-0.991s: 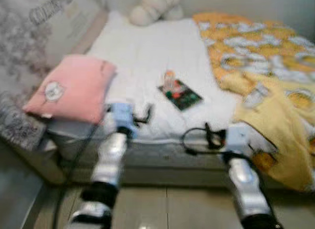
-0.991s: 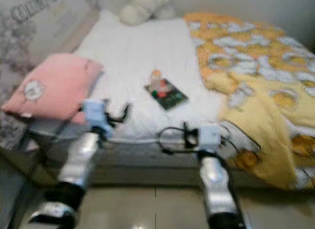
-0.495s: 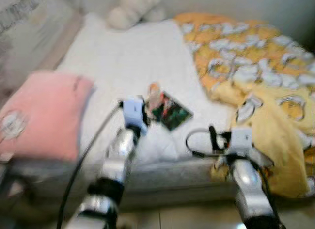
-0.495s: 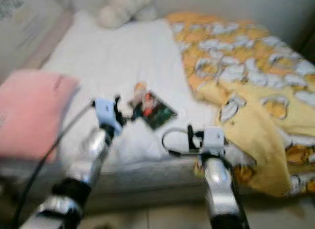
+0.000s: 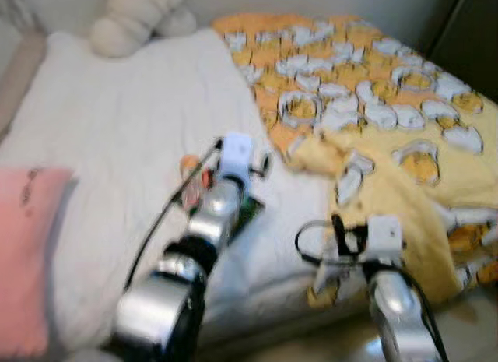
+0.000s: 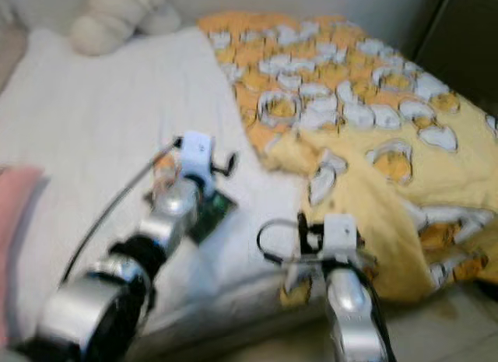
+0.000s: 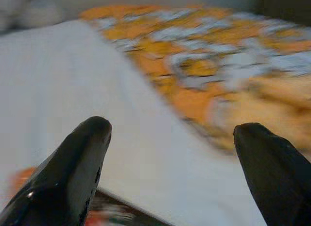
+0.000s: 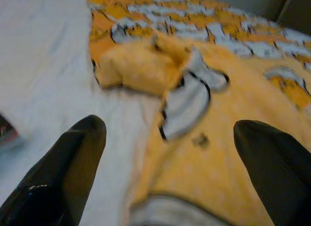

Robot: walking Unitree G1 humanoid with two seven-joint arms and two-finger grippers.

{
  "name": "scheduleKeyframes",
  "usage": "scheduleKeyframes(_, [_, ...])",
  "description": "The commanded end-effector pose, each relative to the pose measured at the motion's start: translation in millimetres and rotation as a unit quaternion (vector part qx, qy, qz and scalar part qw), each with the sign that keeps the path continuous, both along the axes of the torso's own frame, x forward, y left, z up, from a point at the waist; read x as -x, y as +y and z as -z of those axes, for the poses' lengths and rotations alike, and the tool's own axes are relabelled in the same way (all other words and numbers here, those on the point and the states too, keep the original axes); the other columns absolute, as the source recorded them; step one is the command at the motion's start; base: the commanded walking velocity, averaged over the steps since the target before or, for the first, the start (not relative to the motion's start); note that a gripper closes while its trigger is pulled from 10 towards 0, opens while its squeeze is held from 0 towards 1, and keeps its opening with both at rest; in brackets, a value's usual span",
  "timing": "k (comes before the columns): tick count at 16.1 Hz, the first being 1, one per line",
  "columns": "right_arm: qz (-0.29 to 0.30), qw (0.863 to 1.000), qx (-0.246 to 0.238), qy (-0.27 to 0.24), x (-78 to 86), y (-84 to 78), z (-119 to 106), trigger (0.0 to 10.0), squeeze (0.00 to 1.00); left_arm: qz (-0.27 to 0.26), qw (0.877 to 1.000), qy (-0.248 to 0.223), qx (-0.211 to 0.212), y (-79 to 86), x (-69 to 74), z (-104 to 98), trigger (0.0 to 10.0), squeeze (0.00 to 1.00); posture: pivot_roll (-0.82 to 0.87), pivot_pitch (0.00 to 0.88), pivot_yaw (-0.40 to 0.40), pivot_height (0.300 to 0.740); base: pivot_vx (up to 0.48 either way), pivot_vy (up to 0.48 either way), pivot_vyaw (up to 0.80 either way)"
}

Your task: Clean up the room

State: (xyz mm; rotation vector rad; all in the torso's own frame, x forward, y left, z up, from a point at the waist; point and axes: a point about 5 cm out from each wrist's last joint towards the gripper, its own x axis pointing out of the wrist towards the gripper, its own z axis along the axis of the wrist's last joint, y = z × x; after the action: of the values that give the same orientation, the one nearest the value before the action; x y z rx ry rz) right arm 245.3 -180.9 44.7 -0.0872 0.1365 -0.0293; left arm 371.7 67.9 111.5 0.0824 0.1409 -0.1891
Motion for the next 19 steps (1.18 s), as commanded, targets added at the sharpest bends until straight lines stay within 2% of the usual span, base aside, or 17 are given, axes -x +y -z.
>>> scheduleKeyframes(1, [-0.010, 1.000, -0.004, 0.011, 7.0, 6.0, 2.2, 10.0, 0.00, -0.036, 0.999, 0.016, -0.003, 13.4, -3.0, 3.0, 10.0, 0.00, -0.09, 0.000, -0.018, 0.740, 0.000, 0.000, 0.00])
scheduleKeyframes(2, [-0.010, 1.000, 0.003, 0.016, 14.3, 4.2, 3.2, 10.0, 0.00, -0.041, 0.999, 0.006, -0.015, 14.5, -6.9, -3.3, 10.0, 1.00, -0.11, 0.000, -0.017, 0.740, 0.000, 0.000, 0.00])
scheduleKeyframes(3, [-0.007, 1.000, 0.004, 0.021, 21.2, 2.6, 3.5, 10.0, 0.00, -0.052, 0.998, 0.017, -0.030, 17.6, -8.8, -3.7, 10.0, 1.00, -0.12, 0.000, -0.020, 0.740, 0.000, 0.000, 0.00])
scheduleKeyframes(5, [-0.008, 0.999, 0.007, 0.031, 36.4, 1.2, 2.9, 10.0, 0.00, -0.076, 0.996, 0.033, -0.034, 26.0, -12.1, -5.1, 10.0, 1.00, -0.15, 0.000, -0.026, 0.740, 0.000, 0.000, 0.00])
scheduleKeyframes(6, [-0.015, 0.999, 0.016, 0.044, 52.1, 0.1, 2.5, 10.0, 0.00, -0.086, 0.995, 0.042, -0.041, 31.0, -13.1, -4.5, 10.0, 1.00, -0.17, 0.000, -0.033, 0.740, 0.000, 0.000, 0.00])
scheduleKeyframes(8, [-0.017, 0.998, 0.023, 0.062, 72.5, -2.6, -0.4, 10.0, 0.00, -0.101, 0.992, 0.070, -0.042, 38.9, -10.5, 4.2, 10.0, 1.00, -0.20, 0.069, -0.048, 0.740, 0.000, 0.000, 0.00])
scheduleKeyframes(10, [-0.023, 0.996, 0.032, 0.081, 96.6, -3.2, -5.6, 10.0, 0.00, -0.127, 0.987, 0.075, -0.060, 50.0, -9.9, 6.7, 10.0, 1.00, -0.23, 0.138, -0.058, 0.740, 0.000, 0.000, 0.00])
scheduleKeyframes(12, [-0.033, 0.995, 0.036, 0.089, 112.8, 1.0, -11.9, 10.0, 0.00, -0.144, 0.984, 0.081, -0.069, 58.8, -10.0, 7.5, 10.0, 1.00, -0.25, 0.171, -0.060, 0.740, 0.000, 0.000, 0.00])
scheduleKeyframes(13, [-0.035, 0.995, 0.036, 0.090, 115.2, 2.4, -13.0, 10.0, 0.00, -0.148, 0.983, 0.084, -0.066, 60.8, -10.0, 7.9, 10.0, 1.00, -0.25, 0.171, -0.060, 0.740, 0.000, 0.000, 0.00])
scheduleKeyframes(14, [-0.050, 0.994, 0.027, 0.089, 121.2, 11.7, -16.2, 10.0, 0.00, -0.166, 0.982, 0.080, -0.037, 68.4, -12.3, 3.4, 10.0, 1.00, -0.25, 0.186, -0.063, 0.740, 0.000, 0.000, 0.00])
scheduleKeyframes(15, [-0.047, 0.996, 0.018, 0.076, 119.2, 15.5, -22.2, 10.0, 0.00, -0.146, 0.988, 0.046, -0.030, 64.6, -15.9, -5.6, 10.0, 0.00, -0.24, 0.178, -0.052, 0.740, 0.000, 0.000, 0.00])
scheduleKeyframes(16, [-0.038, 0.997, 0.004, 0.064, 115.6, 16.8, -27.9, 10.0, 0.00, -0.113, 0.993, 0.017, 0.005, 56.8, -16.7, -11.0, 10.0, 0.00, -0.22, 0.154, -0.039, 0.740, 0.000, 0.000, 0.00])
scheduleKeyframes(17, [-0.032, 0.999, -0.006, 0.038, 112.5, 16.8, -38.4, 10.0, 0.00, -0.072, 0.996, -0.031, 0.049, 48.2, -11.7, -13.0, 10.0, 0.00, -0.19, 0.130, -0.032, 0.740, 0.000, 0.000, 0.00])
scheduleKeyframes(18, [-0.026, 0.999, -0.016, 0.015, 108.7, 15.0, -46.2, 10.0, 0.00, -0.036, 0.994, -0.074, 0.071, 44.0, 2.7, -9.7, 10.0, 0.00, -0.14, 0.094, -0.022, 0.740, 0.000, 0.000, 0.00])
scheduleKeyframes(19, [-0.019, 1.000, -0.022, -0.001, 104.3, 11.4, -51.7, 10.0, 0.00, -0.011, 0.991, -0.102, 0.088, 43.7, 28.5, -8.7, 10.0, 0.00, -0.11, 0.057, -0.016, 0.740, 0.000, 0.000, 0.00])
